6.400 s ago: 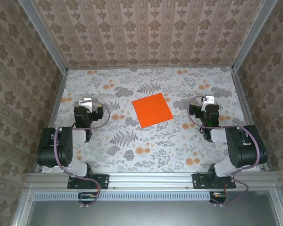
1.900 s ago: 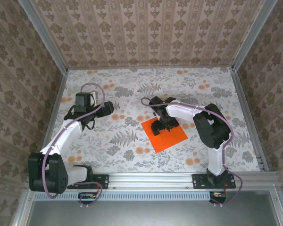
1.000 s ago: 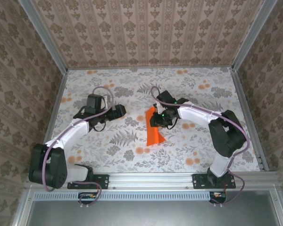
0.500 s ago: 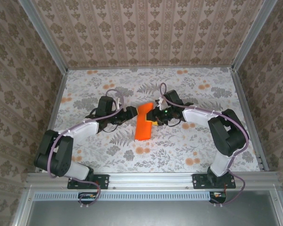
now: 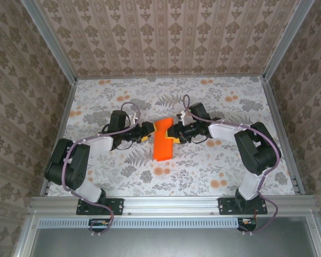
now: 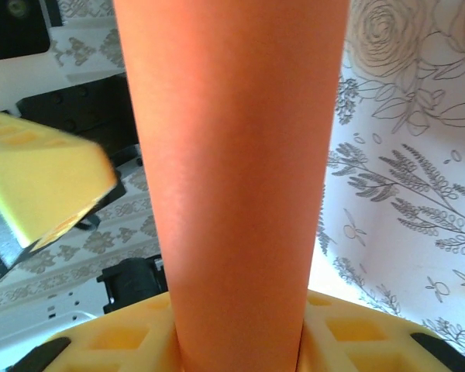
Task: Fold a paper plane with a square sheet of paper (pick it up from the middle)
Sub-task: First fold in half a square sheet of paper at the center of the table.
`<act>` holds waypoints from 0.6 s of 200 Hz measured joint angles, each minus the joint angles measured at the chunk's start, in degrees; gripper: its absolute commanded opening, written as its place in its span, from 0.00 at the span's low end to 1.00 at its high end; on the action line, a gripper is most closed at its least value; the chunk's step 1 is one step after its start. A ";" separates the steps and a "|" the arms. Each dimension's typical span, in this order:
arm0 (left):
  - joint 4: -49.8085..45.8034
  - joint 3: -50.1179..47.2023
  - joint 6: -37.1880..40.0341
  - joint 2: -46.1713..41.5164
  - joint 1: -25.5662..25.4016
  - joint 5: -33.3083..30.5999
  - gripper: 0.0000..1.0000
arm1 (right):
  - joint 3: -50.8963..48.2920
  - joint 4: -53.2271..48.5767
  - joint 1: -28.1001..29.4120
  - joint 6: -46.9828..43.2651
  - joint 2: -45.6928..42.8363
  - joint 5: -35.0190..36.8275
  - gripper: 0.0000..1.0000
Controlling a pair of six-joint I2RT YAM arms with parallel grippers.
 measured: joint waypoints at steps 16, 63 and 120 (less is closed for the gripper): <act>1.49 -0.02 -0.61 1.27 0.00 1.90 0.60 | -0.02 0.81 0.00 0.09 0.00 -1.16 0.38; 6.29 -0.09 -2.95 2.86 0.00 5.53 0.38 | -0.09 2.32 -0.11 0.44 0.00 -2.58 0.39; 9.25 -0.81 -4.94 2.86 0.04 6.03 0.11 | -0.13 1.49 -0.52 0.17 0.00 -2.25 0.45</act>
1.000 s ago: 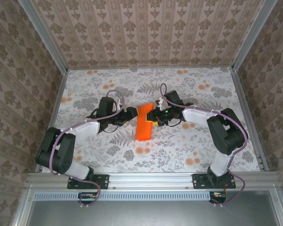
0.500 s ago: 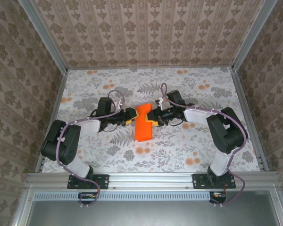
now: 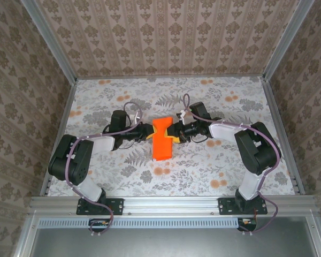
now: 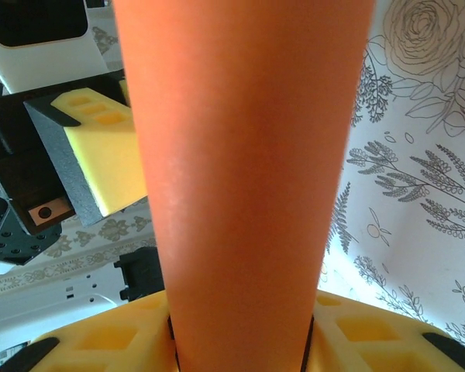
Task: Fold a paper plane with a square sheet of paper (pick it up from the middle)
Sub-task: First fold in half a square sheet of paper at the center of the table.
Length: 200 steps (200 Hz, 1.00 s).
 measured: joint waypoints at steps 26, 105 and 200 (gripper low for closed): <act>0.59 -0.07 -0.26 0.22 -0.13 -0.31 0.02 | 0.00 -1.92 0.00 -0.76 0.42 1.40 0.51; -0.20 3.21 -0.20 6.05 -6.73 -3.15 0.00 | 4.11 -24.13 0.00 -9.31 -1.57 18.84 0.82; 0.22 6.75 -0.46 10.58 -11.28 -7.37 0.00 | 0.61 -29.07 0.00 -6.88 -8.04 28.41 0.76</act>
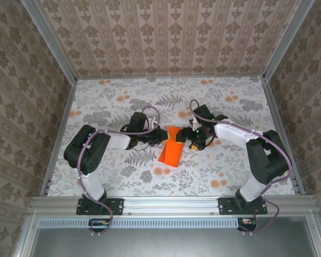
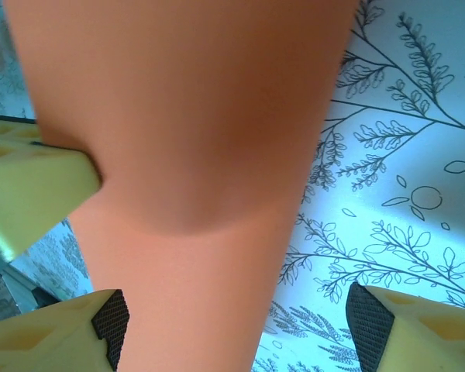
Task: Fold a paper plane with a square sheet of paper (pick it up from the middle)
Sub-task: First fold in half a square sheet of paper at the center of the table.
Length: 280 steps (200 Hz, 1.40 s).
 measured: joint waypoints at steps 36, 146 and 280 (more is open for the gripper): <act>-0.07 0.87 -0.42 0.02 0.00 -1.68 0.00 | -2.10 3.87 0.00 3.15 0.09 0.50 0.72; 0.63 0.87 -6.21 3.78 0.07 -9.66 0.00 | 2.54 7.39 0.00 1.64 7.93 1.27 0.64; -5.18 1.79 -4.24 2.60 1.79 -10.08 0.39 | 6.10 2.82 0.00 -4.74 12.70 2.56 0.43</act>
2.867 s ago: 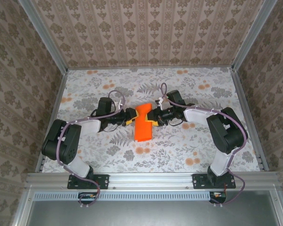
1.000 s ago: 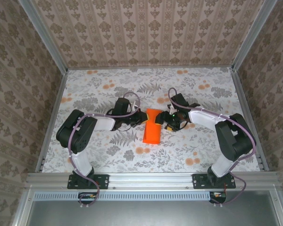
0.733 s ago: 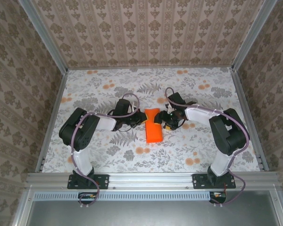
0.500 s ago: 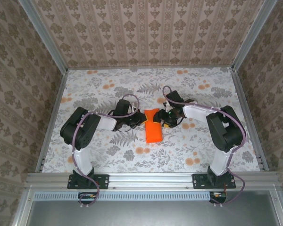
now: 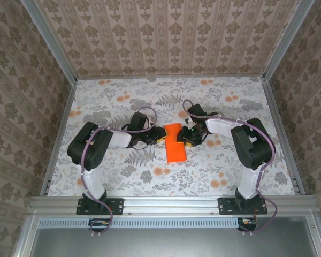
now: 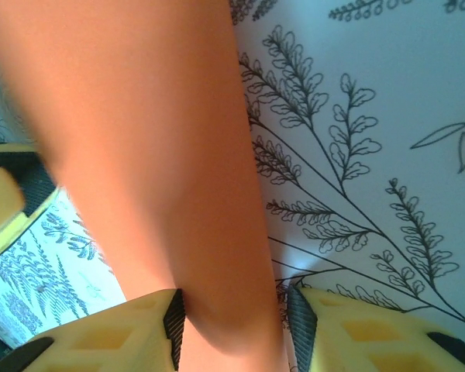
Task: Fold a paper plane with a square sheet of paper (pick it up from the middle)
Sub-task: First fold in half a square sheet of paper at the center of the table.
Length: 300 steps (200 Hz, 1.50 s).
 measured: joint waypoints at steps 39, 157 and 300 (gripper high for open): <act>-7.21 0.00 3.67 -8.11 3.43 -2.58 0.59 | 0.72 -1.01 -0.02 -0.85 0.59 0.24 0.42; -23.65 0.68 14.47 -16.92 6.69 -9.44 1.00 | 4.11 -5.16 0.46 -1.53 2.91 1.27 0.47; -26.36 5.60 17.64 -11.23 0.37 -9.99 0.98 | 8.11 -9.97 2.03 -1.92 5.29 4.68 0.49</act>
